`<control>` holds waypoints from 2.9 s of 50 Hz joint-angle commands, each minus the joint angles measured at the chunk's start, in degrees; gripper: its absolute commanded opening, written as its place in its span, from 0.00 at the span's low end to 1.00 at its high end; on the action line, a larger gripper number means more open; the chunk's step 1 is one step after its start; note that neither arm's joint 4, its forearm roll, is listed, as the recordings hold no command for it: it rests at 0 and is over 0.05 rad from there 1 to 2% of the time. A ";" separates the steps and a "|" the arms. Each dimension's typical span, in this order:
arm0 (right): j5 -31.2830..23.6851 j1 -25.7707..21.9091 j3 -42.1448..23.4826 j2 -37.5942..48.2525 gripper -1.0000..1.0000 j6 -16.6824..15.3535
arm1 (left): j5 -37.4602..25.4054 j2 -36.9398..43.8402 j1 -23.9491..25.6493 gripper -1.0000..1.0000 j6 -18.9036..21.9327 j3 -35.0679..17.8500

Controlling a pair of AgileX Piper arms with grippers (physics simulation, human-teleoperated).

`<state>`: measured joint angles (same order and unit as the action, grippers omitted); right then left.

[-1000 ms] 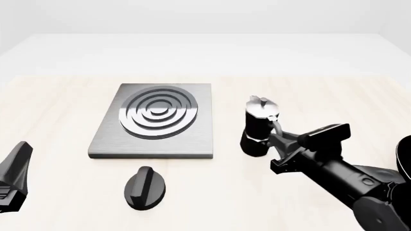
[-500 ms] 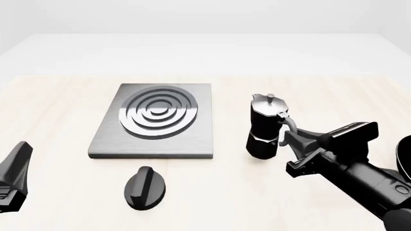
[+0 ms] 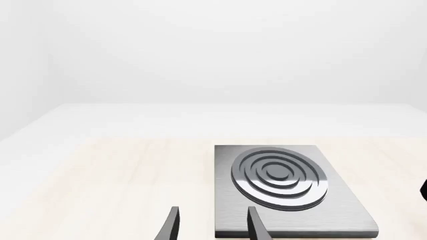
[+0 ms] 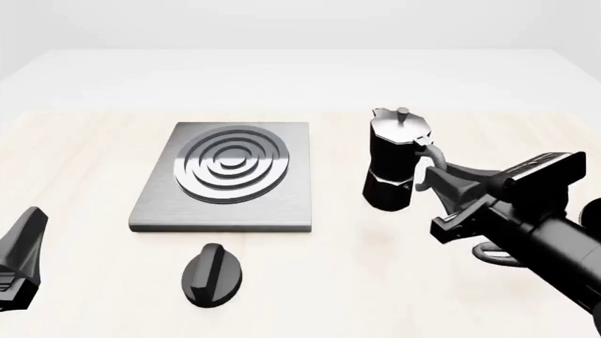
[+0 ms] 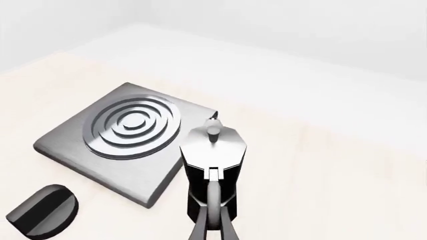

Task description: Put the moka pot on the stove.

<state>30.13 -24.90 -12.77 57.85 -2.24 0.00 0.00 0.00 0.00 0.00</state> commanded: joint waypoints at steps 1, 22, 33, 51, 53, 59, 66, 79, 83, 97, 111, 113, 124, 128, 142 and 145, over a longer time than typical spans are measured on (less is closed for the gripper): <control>-2.97 -0.85 -3.33 -3.80 0.00 -0.08 | 0.00 0.00 0.00 1.00 0.00 0.00; 1.33 -2.16 -8.22 0.87 0.00 1.21 | 0.00 0.00 0.00 1.00 0.00 0.00; 1.75 -3.38 -12.30 4.84 0.00 0.92 | 0.00 0.00 0.00 1.00 0.00 0.00; 1.69 -5.24 -18.96 10.56 0.00 0.99 | 0.00 0.00 0.00 1.00 0.00 0.00; 1.73 -5.43 -19.78 11.22 0.00 1.13 | 0.00 0.00 0.00 1.00 0.00 0.00; 1.75 -6.19 -22.24 13.60 0.00 1.03 | 0.00 0.00 0.00 1.00 0.00 0.00; 2.18 -7.14 -24.59 16.36 0.00 1.06 | 0.00 0.00 0.00 1.00 0.00 0.00; 2.11 -8.58 -28.19 19.61 0.00 0.71 | 0.00 0.00 0.00 1.00 0.00 0.00; 1.87 -8.98 -29.51 20.44 0.00 0.43 | 0.00 0.00 0.00 1.00 0.00 0.00; 2.03 -9.82 -33.63 24.92 0.00 0.44 | 0.00 0.00 0.00 1.00 0.00 0.00; 1.35 -10.81 -37.52 27.46 0.00 -0.25 | 0.00 0.00 0.00 1.00 0.00 0.00; 1.35 -10.99 -37.95 27.92 0.00 -0.25 | 0.00 0.00 0.00 1.00 0.00 0.00; 1.79 -12.22 -40.26 30.84 0.00 0.04 | 0.00 0.00 0.00 1.00 0.00 0.00; 1.90 -12.93 -41.42 32.15 0.00 0.16 | 0.00 0.00 0.00 1.00 0.00 0.00; 2.01 -13.80 -43.75 34.93 0.00 0.48 | 0.00 0.00 0.00 1.00 0.00 0.00; 2.06 -14.08 -44.16 35.45 0.00 0.57 | 0.00 0.00 0.00 1.00 0.00 0.00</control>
<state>31.82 -38.22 -54.67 91.92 -2.15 0.00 0.00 0.00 0.00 0.00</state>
